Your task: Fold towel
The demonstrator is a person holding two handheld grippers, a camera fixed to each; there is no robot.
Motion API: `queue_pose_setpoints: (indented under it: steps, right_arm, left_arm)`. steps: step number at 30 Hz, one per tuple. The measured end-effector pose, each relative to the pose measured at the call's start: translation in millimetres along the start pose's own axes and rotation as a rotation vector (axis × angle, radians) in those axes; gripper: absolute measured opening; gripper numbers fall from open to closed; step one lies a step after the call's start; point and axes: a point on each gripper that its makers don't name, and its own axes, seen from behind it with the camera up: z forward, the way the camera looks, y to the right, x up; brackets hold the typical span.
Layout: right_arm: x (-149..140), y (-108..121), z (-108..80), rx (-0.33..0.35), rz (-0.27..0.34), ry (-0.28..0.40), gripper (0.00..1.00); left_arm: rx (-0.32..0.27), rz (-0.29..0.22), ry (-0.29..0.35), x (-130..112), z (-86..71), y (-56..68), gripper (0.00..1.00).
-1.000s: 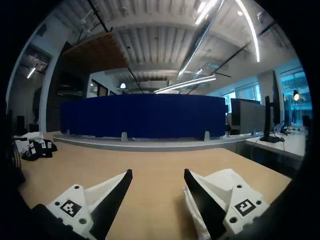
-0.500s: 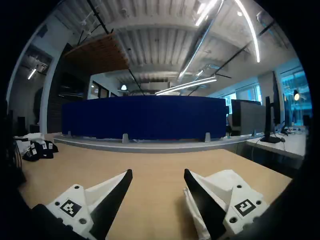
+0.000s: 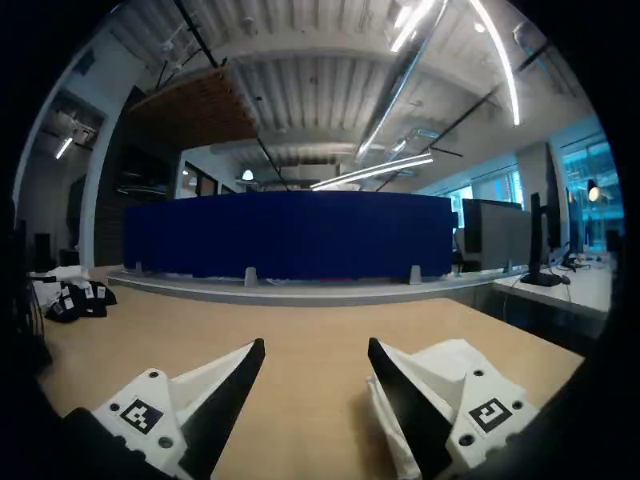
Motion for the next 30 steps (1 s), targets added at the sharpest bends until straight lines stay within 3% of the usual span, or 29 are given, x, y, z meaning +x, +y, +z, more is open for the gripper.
queue_pose_setpoints:
  steps: [30]
  right_arm:
    - [-0.6,0.4,-1.0,0.0,0.0,0.0,1.0]
  left_arm:
    - [-0.001,-0.003,-0.001,0.2,-5.8,-1.7,0.96]
